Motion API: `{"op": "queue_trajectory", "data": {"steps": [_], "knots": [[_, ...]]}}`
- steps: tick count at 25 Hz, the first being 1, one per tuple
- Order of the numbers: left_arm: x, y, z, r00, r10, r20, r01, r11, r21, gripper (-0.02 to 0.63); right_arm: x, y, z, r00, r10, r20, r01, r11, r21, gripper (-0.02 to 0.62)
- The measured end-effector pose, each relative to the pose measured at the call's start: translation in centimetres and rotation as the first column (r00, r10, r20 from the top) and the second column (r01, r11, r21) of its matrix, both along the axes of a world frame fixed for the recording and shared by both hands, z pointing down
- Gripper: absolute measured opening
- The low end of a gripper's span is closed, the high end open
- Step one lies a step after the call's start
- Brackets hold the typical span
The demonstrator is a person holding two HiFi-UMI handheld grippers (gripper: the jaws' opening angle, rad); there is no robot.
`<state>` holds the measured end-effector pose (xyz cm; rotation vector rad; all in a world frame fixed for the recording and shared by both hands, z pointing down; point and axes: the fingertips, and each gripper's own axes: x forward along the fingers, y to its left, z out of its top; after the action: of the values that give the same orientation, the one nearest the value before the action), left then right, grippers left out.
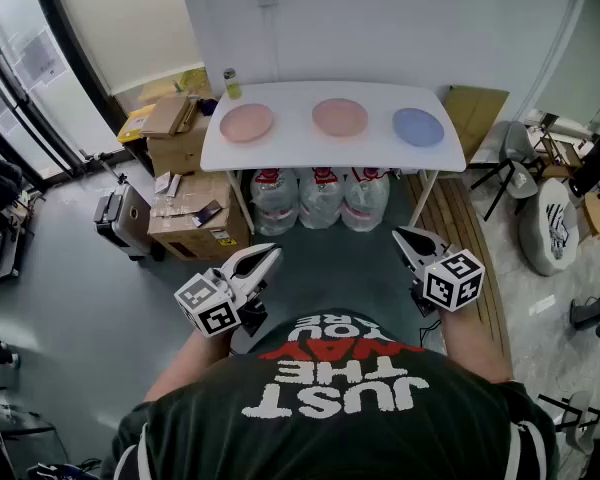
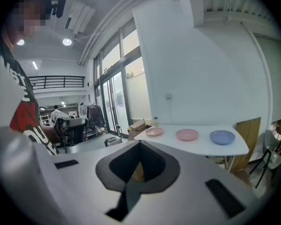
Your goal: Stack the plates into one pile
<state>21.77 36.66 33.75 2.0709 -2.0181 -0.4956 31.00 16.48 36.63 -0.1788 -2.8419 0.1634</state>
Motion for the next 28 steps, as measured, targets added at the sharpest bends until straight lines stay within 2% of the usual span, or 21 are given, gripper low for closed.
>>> {"op": "queue_trajectory", "data": {"steps": [18, 28], "knots": [[0.5, -2.0, 0.1, 1.000, 0.005, 0.004, -0.005, 1.000, -0.005, 0.006, 0.2, -2.1, 0.0, 1.000, 0.018, -0.002, -0.018, 1.000, 0.011, 0.003], [2.1, -8.4, 0.1, 1.000, -0.013, 0.005, 0.013, 1.000, -0.009, 0.006, 1.7, -7.0, 0.7, 0.999, -0.034, -0.009, 0.034, 0.999, 0.000, 0.005]]}}
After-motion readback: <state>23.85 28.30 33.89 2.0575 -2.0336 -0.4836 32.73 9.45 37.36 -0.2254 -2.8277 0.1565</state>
